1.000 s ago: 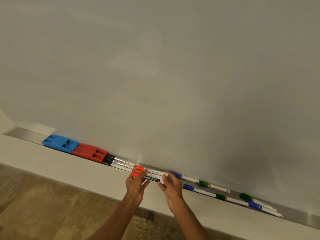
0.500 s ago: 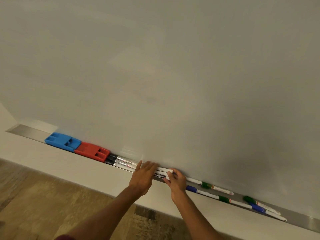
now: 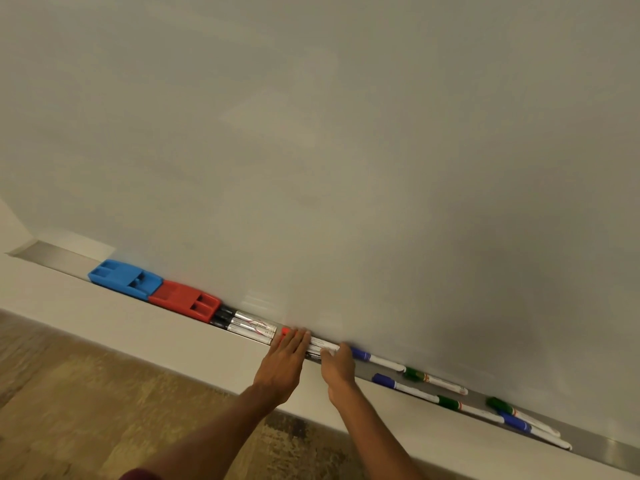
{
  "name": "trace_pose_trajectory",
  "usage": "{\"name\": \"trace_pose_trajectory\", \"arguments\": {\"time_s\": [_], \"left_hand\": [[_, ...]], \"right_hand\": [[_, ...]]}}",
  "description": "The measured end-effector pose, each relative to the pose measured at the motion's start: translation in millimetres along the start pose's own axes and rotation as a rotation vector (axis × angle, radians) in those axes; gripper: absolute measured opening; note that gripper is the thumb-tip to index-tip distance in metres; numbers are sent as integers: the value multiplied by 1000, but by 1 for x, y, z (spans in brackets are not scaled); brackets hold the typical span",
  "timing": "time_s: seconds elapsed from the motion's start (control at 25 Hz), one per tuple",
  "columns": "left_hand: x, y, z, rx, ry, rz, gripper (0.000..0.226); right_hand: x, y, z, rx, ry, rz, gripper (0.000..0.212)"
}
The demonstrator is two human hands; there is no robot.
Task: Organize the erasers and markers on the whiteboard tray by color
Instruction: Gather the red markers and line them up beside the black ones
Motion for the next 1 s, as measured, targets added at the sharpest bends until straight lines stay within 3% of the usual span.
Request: {"name": "trace_pose_trajectory", "arguments": {"time_s": [0.2, 0.4, 1.0], "left_hand": [[8, -10, -2, 91, 66, 26, 58], [5, -10, -2, 76, 59, 46, 60], [9, -7, -4, -11, 123, 30, 66]], "right_hand": [[4, -3, 2, 28, 26, -202, 27], [5, -3, 10, -13, 103, -331, 21], [16, -5, 6, 56, 263, -397, 17]]}}
Point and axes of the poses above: each hand's wrist, its own z-axis towards the middle knuckle, its own y-axis out of the back of the hand, x = y × z, the point moved 9 cm from there along z, towards the middle knuckle, and after that the axes turned 4 degrees about y, right-handed, at the moved point
